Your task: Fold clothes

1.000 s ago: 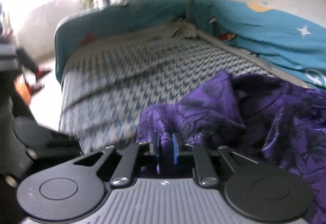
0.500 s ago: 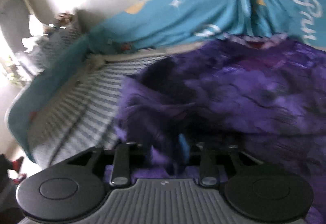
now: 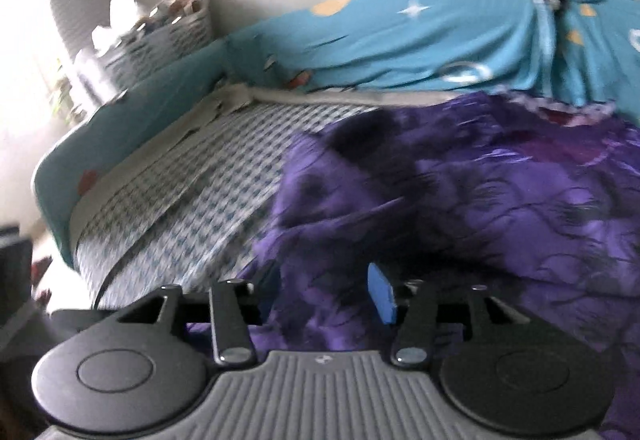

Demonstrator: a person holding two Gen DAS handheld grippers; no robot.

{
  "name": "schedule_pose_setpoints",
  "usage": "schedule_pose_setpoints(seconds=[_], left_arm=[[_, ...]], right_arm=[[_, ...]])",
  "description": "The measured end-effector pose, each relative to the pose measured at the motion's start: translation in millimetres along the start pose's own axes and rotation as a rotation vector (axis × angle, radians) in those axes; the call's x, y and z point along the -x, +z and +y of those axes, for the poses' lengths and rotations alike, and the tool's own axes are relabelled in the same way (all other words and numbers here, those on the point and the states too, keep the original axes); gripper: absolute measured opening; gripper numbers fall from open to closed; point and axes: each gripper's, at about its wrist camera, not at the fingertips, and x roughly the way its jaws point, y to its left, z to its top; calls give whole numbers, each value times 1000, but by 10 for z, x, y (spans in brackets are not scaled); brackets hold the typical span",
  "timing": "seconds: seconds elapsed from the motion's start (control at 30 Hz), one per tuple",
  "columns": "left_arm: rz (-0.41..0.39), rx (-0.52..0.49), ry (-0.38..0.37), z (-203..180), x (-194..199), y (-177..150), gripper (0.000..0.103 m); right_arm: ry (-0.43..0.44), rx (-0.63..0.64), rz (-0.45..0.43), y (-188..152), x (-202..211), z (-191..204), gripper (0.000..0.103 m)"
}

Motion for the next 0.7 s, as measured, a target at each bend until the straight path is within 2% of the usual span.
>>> schedule_pose_setpoints(seconds=[0.17,0.47,0.53,0.57,0.7], left_arm=[[3,-6,3,3,7,-24,103],[6,-16,3,10,-7,-24,103],[7,-19,5,6,-16,-23,103],[7,-21,5,4,-21,-25,103],[8,-27,3,-9,-44,-27,103]], right_arm=[[1,81,36,-126,-151,132,68],[-62,170,43,-255,-348,239,68],[-74,165,36,-251,-361,229,66],[-81,158,34,-245,-368,218,60],[-76,90,26,-205,-354,127,49]])
